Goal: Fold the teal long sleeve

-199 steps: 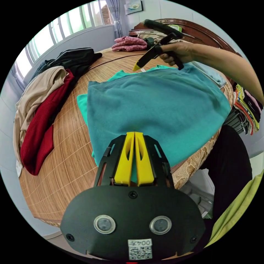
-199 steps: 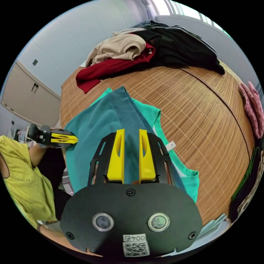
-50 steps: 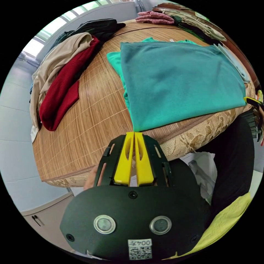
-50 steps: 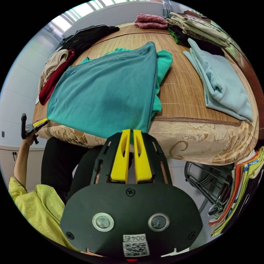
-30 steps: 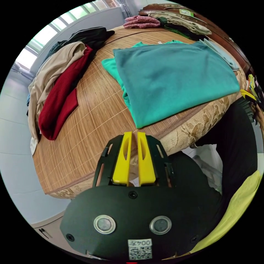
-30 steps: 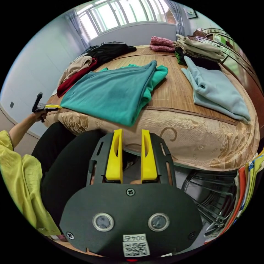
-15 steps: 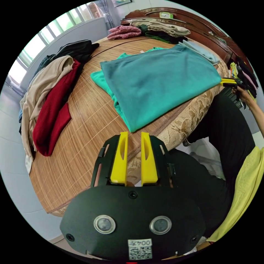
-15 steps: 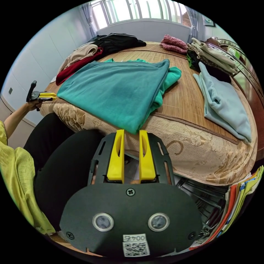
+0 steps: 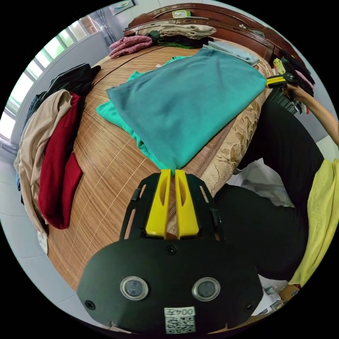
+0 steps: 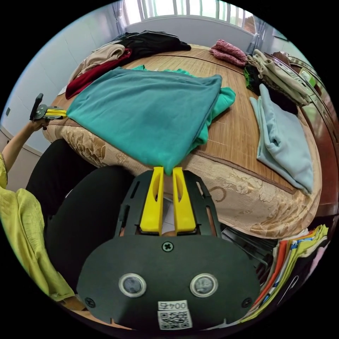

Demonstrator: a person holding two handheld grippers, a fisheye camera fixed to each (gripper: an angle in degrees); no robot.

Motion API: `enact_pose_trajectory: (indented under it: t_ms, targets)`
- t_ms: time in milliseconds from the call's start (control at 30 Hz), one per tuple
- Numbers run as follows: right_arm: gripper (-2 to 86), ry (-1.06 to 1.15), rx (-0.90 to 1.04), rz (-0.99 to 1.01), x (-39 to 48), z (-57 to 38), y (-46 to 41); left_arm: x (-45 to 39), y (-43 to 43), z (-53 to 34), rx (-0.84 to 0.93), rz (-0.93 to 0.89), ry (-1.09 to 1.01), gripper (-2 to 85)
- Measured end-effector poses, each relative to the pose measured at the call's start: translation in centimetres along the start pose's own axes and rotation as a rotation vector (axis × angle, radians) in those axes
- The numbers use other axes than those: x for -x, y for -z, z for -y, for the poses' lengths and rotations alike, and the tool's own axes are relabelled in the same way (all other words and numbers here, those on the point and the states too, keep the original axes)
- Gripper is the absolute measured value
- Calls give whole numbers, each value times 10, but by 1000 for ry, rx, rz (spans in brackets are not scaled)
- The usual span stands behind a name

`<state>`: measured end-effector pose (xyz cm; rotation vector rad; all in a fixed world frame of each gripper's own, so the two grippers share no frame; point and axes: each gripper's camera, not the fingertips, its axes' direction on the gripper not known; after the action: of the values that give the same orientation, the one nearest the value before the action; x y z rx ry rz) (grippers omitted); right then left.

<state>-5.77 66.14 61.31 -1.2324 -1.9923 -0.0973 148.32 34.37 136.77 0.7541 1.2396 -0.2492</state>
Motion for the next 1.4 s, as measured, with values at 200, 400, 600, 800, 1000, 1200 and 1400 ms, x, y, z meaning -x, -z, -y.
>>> enact_pose_trajectory:
  t_ms: [200, 400, 600, 800, 1000, 1200, 1400]
  targets:
    - [49, -124, -7, -24, -21, -1, -7, 19, -4, -22, -13, -62, 22, 12]
    - [84, -254, 30, 47, -34, 1, -10, 5, -9, -21, 5, -39, 83, 12]
    - [102, -317, -165, 50, -46, -17, 31, 9, 37, -53, -79, 48, 194, 15]
    - [102, -387, -295, 203, -48, -3, 16, -31, 47, 12, -196, 54, 106, 11]
    - [89, -342, -323, 70, -47, 49, 15, -51, 5, 72, -152, 118, 90, 4]
    - [85, -321, -233, -18, -75, 138, -9, -36, -2, 123, -187, 197, 109, 3]
    - [101, -311, -184, 4, -95, 223, -35, 13, -38, 163, -132, 218, 194, 9]
